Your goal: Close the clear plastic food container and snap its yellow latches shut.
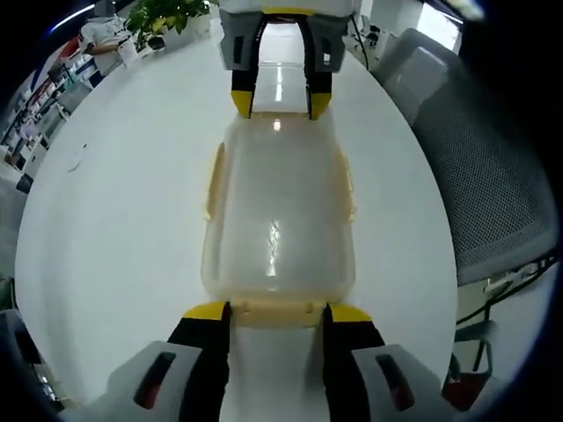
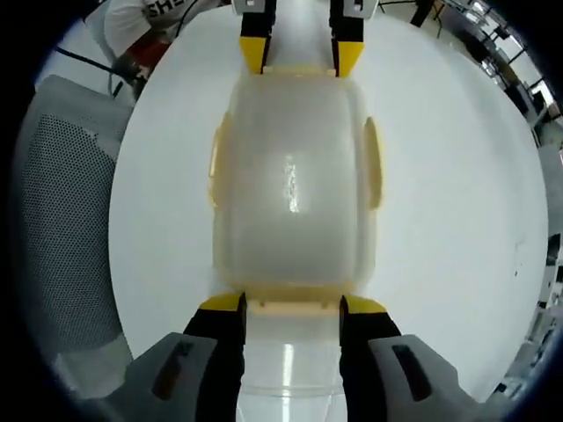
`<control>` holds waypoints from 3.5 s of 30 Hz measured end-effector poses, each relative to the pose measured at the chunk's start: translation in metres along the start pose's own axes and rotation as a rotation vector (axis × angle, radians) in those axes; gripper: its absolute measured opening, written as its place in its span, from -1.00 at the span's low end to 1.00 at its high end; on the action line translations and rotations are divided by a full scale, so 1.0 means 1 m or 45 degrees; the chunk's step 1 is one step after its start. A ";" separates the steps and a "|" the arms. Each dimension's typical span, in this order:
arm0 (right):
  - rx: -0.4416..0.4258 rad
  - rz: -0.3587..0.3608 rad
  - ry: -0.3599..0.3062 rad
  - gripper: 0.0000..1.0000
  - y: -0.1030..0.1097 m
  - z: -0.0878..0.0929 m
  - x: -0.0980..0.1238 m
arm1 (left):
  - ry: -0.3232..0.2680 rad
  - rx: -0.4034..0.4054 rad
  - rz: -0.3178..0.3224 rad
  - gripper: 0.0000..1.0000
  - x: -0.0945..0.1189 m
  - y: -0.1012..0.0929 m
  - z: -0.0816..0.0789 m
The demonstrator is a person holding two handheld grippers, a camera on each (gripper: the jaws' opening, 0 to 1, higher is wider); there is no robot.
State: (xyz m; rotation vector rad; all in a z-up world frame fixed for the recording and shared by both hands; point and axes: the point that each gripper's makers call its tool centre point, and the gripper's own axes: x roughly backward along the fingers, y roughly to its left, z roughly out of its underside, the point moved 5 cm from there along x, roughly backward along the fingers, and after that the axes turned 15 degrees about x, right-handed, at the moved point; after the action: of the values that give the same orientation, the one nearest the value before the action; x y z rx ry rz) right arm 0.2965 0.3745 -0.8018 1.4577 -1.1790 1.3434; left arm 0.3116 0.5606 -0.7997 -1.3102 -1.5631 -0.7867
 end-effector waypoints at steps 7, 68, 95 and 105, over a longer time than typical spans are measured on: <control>0.009 0.003 -0.042 -0.24 0.000 0.003 0.001 | -0.021 -0.004 0.005 -0.30 0.001 -0.001 0.001; 0.017 0.013 -0.165 -0.25 0.006 0.008 0.067 | 0.038 0.027 -0.006 -0.30 0.054 -0.017 -0.032; 0.024 0.007 -0.120 -0.25 0.027 0.072 0.078 | 0.011 0.028 0.009 -0.31 0.037 -0.039 -0.096; 0.051 -0.005 -0.124 -0.25 0.034 0.099 0.079 | 0.019 0.053 0.007 -0.30 0.025 -0.050 -0.120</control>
State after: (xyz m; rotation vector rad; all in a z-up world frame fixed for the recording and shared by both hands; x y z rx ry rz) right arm 0.2865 0.2627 -0.7343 1.5684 -1.2169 1.3129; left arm 0.2925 0.4515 -0.7279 -1.2751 -1.5553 -0.7550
